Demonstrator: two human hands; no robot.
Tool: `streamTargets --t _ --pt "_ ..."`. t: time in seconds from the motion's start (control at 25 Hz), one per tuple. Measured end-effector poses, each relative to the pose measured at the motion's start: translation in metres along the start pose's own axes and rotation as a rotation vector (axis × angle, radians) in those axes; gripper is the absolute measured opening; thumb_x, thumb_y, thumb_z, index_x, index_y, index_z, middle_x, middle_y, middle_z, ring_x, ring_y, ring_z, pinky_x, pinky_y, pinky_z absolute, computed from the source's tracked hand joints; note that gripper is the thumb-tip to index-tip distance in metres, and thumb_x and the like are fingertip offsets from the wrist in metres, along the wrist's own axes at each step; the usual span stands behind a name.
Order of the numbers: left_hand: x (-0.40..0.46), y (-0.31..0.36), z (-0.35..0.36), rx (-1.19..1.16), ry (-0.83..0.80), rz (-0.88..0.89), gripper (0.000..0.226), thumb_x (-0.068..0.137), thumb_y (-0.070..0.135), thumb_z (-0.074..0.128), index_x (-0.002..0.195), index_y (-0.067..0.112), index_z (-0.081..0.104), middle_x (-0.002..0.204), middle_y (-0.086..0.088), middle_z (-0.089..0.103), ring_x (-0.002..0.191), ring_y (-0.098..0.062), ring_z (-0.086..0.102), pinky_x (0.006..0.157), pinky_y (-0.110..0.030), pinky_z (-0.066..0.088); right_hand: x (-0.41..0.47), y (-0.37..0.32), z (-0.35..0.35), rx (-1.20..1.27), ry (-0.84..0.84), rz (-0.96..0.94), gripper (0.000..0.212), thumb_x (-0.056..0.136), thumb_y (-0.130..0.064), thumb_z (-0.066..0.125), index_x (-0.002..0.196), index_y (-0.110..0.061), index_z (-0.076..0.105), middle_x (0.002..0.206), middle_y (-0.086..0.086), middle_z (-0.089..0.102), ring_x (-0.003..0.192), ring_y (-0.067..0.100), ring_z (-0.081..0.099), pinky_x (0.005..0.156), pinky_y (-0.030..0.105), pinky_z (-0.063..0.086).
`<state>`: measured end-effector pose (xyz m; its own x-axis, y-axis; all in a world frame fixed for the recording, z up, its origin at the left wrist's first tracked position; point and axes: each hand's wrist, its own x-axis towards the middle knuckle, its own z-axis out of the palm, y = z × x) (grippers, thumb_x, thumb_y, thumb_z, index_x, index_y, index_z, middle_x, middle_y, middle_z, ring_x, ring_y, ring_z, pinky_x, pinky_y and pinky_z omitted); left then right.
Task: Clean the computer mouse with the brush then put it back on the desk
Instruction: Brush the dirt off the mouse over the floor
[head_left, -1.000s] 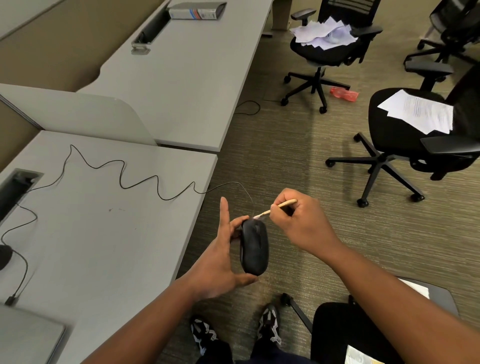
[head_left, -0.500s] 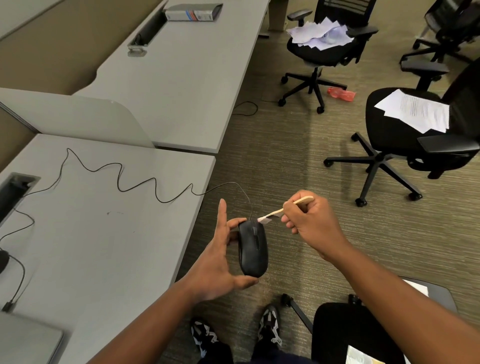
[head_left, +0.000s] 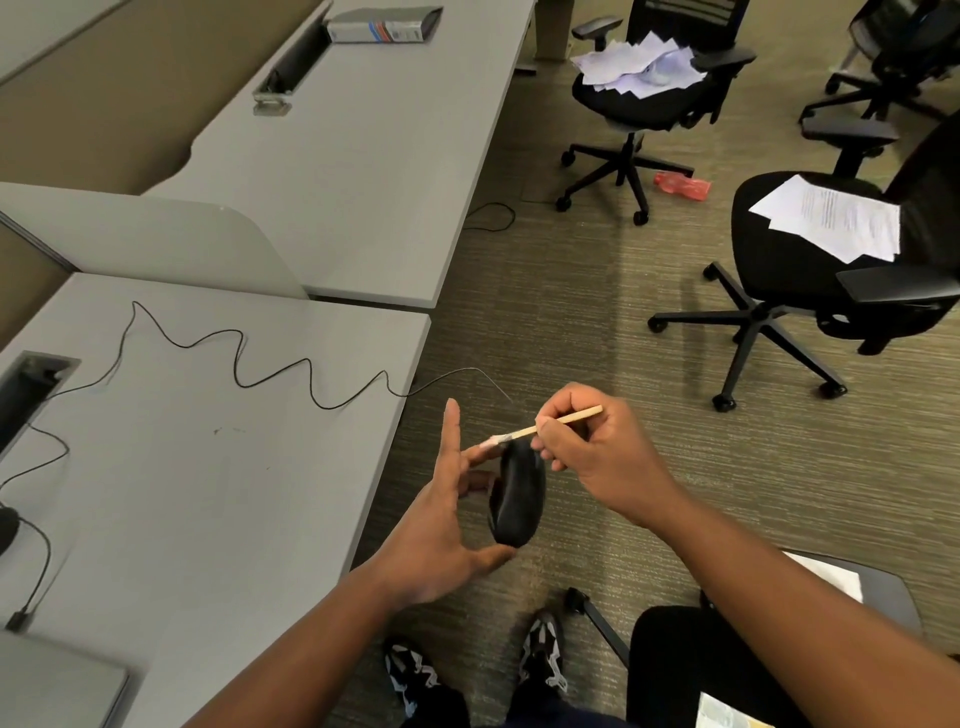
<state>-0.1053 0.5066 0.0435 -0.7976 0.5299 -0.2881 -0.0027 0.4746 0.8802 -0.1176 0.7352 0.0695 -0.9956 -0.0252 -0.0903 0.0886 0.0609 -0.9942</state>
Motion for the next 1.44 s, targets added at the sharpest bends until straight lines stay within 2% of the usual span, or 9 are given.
streamTargets --t 0.12,0.2,0.28,0.4,0.56,0.72,1.04,1.24,1.44 --pt "0.006 -0.013 0.026 -0.161 0.024 -0.076 0.147 0.076 -0.001 0.087 0.155 0.054 -0.025 0.132 0.004 0.065 0.126 -0.011 0.064 0.108 -0.029 0.051 -0.017 0.046 0.009 0.118 0.145 0.102 0.01 0.099 -0.014 0.064 0.095 -0.005 0.066 0.087 0.016 0.074 0.084 0.029 0.07 0.072 0.04 0.057" --pt "-0.004 -0.035 0.065 -0.33 -0.062 -0.234 0.143 0.072 -0.003 0.087 0.161 0.049 -0.013 0.119 -0.008 0.072 0.116 -0.02 0.071 0.101 -0.037 0.058 -0.059 0.115 0.029 0.403 0.29 0.506 0.03 0.096 -0.028 0.066 0.111 -0.002 0.065 0.102 0.019 0.075 0.098 0.038 0.073 0.073 0.042 0.057" --pt "-0.012 -0.071 0.091 -0.465 -0.069 -0.389 0.137 0.069 -0.005 0.087 0.166 0.033 -0.002 0.113 -0.013 0.076 0.106 -0.02 0.074 0.095 -0.033 0.058 -0.095 0.18 0.054 0.755 0.275 0.913 0.065 0.084 -0.044 0.069 0.13 0.001 0.063 0.114 0.029 0.072 0.089 0.04 0.074 0.066 0.039 0.059" --pt "-0.022 -0.115 0.102 -0.577 -0.001 -0.497 0.113 0.069 -0.011 0.082 0.161 0.019 0.023 0.106 -0.012 0.079 0.094 -0.017 0.073 0.084 -0.027 0.058 -0.114 0.222 0.061 0.774 0.297 1.075 0.048 0.092 -0.04 0.063 0.127 -0.009 0.066 0.116 0.018 0.074 0.083 0.03 0.072 0.062 0.037 0.058" --pt "-0.024 -0.092 0.074 -0.516 0.116 -0.522 0.085 0.083 -0.02 0.073 0.15 0.022 0.042 0.117 -0.013 0.076 0.098 -0.019 0.074 0.085 -0.03 0.061 -0.086 0.189 0.046 0.711 0.363 0.854 0.013 0.1 -0.03 0.06 0.107 -0.019 0.065 0.111 0.014 0.078 0.105 0.034 0.072 0.097 0.06 0.053" --pt "-0.001 -0.06 0.042 -0.441 0.126 -0.438 0.072 0.089 -0.016 0.068 0.145 0.024 0.05 0.118 -0.005 0.077 0.101 -0.015 0.074 0.085 -0.026 0.059 -0.037 0.138 0.048 0.57 0.341 0.643 0.008 0.102 -0.02 0.061 0.103 -0.014 0.065 0.101 0.016 0.076 0.089 0.027 0.07 0.094 0.051 0.055" --pt "0.031 -0.022 -0.004 -0.324 -0.034 -0.38 0.062 0.092 0.003 0.075 0.144 0.028 0.053 0.119 0.0 0.074 0.099 -0.006 0.073 0.088 -0.025 0.059 0.013 0.08 0.044 0.513 0.256 0.388 0.008 0.103 -0.012 0.058 0.104 -0.011 0.065 0.101 0.015 0.076 0.1 0.027 0.071 0.09 0.031 0.055" --pt "0.031 -0.019 -0.014 -0.378 -0.06 -0.374 0.063 0.098 0.003 0.065 0.152 0.03 0.047 0.126 -0.01 0.069 0.108 -0.025 0.069 0.089 -0.034 0.059 0.017 0.053 0.037 0.451 0.166 0.352 0.008 0.103 -0.023 0.058 0.105 -0.022 0.066 0.112 0.008 0.079 0.115 0.019 0.07 0.095 0.04 0.046" --pt "0.026 -0.018 -0.015 -0.574 -0.006 -0.368 0.08 0.089 0.005 0.067 0.152 0.046 0.04 0.137 -0.008 0.058 0.118 -0.029 0.063 0.094 -0.044 0.058 0.01 0.036 0.031 0.304 0.273 0.238 0.007 0.102 -0.018 0.062 0.099 -0.016 0.068 0.096 0.011 0.079 0.085 0.013 0.073 0.076 0.024 0.052"
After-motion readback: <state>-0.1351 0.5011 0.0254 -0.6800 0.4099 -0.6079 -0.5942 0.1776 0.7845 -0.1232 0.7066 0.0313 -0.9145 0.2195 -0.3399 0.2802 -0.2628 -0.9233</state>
